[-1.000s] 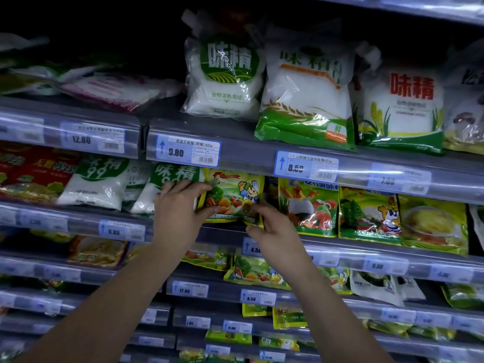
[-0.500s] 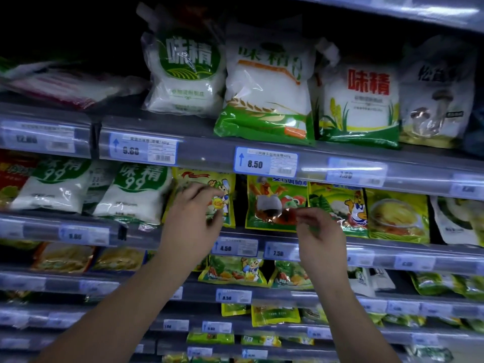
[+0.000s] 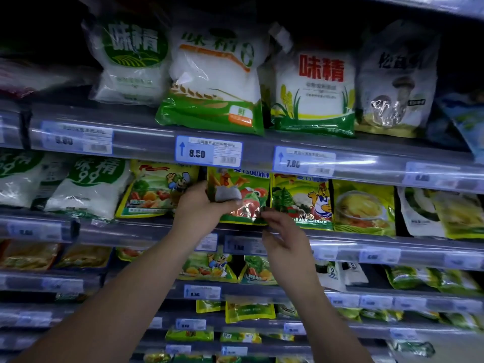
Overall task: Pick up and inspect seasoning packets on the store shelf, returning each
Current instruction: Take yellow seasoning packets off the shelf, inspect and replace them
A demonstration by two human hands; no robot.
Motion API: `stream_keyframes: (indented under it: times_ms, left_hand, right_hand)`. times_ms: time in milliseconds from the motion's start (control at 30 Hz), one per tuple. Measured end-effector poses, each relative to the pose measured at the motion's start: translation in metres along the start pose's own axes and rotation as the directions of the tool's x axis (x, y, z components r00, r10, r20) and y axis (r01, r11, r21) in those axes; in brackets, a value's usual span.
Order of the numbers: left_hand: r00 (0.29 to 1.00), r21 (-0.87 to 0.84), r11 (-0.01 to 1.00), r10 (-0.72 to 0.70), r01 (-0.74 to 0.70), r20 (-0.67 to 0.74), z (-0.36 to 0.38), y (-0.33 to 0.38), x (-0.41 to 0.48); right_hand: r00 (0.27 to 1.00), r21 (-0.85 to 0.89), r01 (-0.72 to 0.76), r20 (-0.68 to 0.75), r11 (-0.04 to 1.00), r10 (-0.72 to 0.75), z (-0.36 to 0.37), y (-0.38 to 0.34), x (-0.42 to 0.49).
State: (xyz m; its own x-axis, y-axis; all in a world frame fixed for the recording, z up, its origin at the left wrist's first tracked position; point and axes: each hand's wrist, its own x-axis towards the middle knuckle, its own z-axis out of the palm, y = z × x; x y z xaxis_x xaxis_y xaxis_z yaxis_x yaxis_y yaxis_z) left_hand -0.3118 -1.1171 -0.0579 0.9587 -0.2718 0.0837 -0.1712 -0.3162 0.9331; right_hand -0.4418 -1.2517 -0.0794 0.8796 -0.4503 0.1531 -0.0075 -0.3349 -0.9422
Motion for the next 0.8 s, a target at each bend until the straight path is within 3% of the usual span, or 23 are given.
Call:
stream_keyframes:
  times_ms: [100,300,467,633,800]
  left_hand:
    - [0.999,-0.159,0.987,0.030,-0.034,-0.027,-0.006,0.009,-0.011]
    - [1.000,-0.300,0.954,-0.003,0.012,0.031,-0.022,0.008,-0.044]
    - [0.992,-0.282,0.959,0.002,0.035,0.129,-0.018,-0.003,-0.073]
    - [0.982,-0.394,0.912,-0.045,0.115,0.183,-0.016,-0.008,-0.084]
    - [0.974,-0.451,0.886,-0.001,0.105,0.226,-0.020,-0.013,-0.091]
  right_hand:
    - [1.000,0.042,-0.016,0.007,0.999,0.015,-0.010,0.001,0.002]
    - [0.987,0.106,0.097,-0.136,0.990,-0.083,-0.026,-0.005,0.009]
    - [0.985,0.253,0.020,0.160,0.967,-0.062,-0.029,-0.009,0.012]
    - [0.954,0.297,0.001,0.285,0.955,-0.090,-0.034,0.005,0.008]
    - [0.889,0.444,-0.222,0.457,0.868,-0.006,-0.047,0.026,0.001]
